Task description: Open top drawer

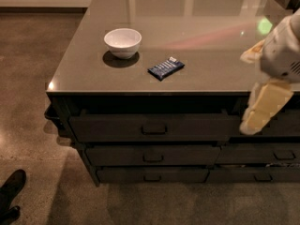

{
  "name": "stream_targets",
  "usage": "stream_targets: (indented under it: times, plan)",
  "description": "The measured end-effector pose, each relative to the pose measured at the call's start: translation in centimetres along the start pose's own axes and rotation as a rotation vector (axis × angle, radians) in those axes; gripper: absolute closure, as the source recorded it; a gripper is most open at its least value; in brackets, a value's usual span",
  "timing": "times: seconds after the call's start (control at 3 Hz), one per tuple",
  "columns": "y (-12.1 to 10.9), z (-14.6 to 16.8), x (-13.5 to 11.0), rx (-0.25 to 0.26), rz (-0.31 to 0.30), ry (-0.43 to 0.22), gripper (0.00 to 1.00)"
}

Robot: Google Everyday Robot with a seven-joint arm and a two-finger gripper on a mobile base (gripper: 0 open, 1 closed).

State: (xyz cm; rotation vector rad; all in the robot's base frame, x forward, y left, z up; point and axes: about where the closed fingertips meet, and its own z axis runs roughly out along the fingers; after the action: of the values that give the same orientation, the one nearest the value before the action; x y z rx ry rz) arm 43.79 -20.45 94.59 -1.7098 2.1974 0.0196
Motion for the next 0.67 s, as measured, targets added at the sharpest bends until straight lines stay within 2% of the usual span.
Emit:
stream_targets:
  times: [0.33, 0.67]
  plan:
    - [2.4, 7.4, -1.4, -0.102, -0.020, -0.163, 0.00]
    - [4.8, 12.8, -4.0, -0.208, -0.090, -0.302, 0.00]
